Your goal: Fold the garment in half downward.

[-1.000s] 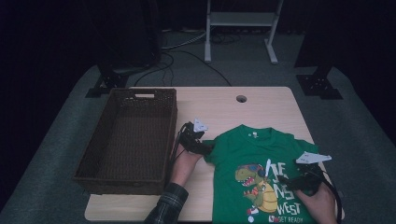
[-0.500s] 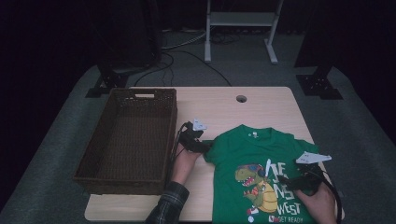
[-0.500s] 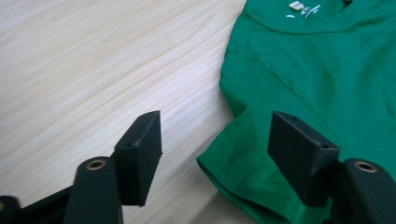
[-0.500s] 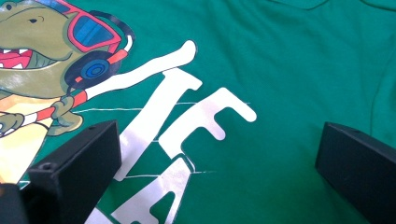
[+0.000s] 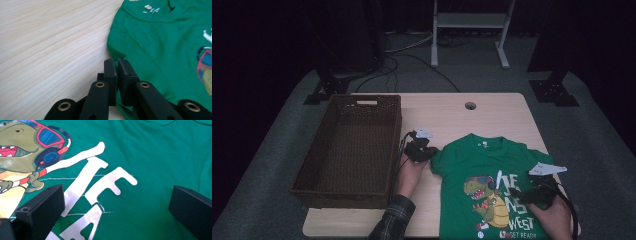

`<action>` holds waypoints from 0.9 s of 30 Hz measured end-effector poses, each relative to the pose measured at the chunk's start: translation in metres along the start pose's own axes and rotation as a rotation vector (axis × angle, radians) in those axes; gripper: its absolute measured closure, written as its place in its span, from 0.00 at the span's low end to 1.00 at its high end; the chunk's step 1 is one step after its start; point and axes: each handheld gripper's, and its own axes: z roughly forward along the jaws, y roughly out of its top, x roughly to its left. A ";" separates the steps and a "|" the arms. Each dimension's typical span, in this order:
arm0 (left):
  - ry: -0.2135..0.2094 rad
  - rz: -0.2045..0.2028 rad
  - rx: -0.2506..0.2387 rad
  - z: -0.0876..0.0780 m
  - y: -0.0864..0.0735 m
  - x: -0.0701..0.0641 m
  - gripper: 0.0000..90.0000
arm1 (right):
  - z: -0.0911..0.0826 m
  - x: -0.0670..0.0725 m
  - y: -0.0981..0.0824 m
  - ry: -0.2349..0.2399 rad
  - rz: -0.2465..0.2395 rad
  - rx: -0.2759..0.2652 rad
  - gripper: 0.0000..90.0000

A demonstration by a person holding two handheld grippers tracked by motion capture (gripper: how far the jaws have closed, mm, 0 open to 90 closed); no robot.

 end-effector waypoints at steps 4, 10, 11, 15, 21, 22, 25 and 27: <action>-0.014 -0.009 -0.011 -0.001 0.001 -0.001 0.97 | 0.000 0.000 0.000 0.000 0.000 0.000 0.00; -0.036 -0.014 -0.024 -0.003 0.005 -0.005 0.97 | 0.000 0.000 0.000 0.000 0.000 0.000 0.00; -0.041 -0.011 -0.028 -0.004 0.006 -0.006 0.97 | 0.000 0.000 0.000 0.000 0.001 0.000 0.00; -0.055 -0.005 -0.044 -0.005 0.011 -0.010 0.97 | 0.000 0.000 0.000 0.000 0.000 0.000 0.00; -0.096 -0.002 -0.075 -0.005 0.020 -0.020 0.97 | 0.000 0.000 0.000 0.000 0.000 0.000 0.00; -0.097 0.000 -0.076 -0.004 0.021 -0.021 0.97 | 0.000 0.000 0.000 0.000 0.000 0.000 0.00; -0.107 0.005 -0.078 -0.002 0.024 -0.025 0.97 | 0.000 0.000 0.000 0.000 0.001 0.000 0.00; -0.114 0.003 -0.082 0.000 0.025 -0.026 0.97 | 0.000 0.000 0.000 0.000 0.000 0.000 0.00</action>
